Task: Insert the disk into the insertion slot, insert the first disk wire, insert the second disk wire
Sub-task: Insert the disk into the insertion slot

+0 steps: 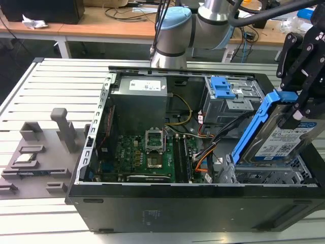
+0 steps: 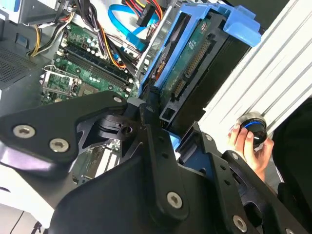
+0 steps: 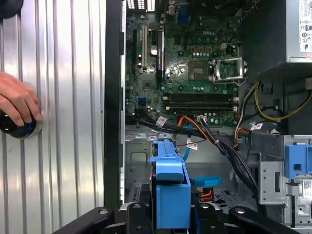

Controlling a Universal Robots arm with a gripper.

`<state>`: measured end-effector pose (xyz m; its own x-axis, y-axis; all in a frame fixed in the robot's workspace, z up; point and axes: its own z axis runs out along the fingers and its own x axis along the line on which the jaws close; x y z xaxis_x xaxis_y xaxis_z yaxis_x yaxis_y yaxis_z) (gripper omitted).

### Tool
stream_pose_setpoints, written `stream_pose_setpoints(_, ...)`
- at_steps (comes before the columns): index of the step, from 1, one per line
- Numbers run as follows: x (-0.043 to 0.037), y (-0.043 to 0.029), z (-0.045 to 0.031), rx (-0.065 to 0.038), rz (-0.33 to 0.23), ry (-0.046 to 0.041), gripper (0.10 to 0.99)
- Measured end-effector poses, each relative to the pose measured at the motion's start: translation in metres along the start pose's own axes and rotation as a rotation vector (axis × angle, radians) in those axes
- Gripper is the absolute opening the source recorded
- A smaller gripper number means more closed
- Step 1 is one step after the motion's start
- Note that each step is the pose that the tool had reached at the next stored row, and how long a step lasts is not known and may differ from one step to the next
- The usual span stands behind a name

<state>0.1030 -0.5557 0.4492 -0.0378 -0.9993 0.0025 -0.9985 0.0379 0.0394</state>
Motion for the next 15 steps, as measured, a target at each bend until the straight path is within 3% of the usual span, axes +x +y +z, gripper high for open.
stream_pose_setpoints(7, -0.0014, -0.0019, 0.0078, 0.0, 0.0, 0.0003, 0.365)
stream_pose_setpoints(11, -0.0015, -0.0024, 0.0188, 0.0, 0.0, -0.0001, 0.365)
stream_pose_setpoints(15, -0.0014, -0.0026, 0.0241, 0.0, 0.0, 0.0001, 0.365)
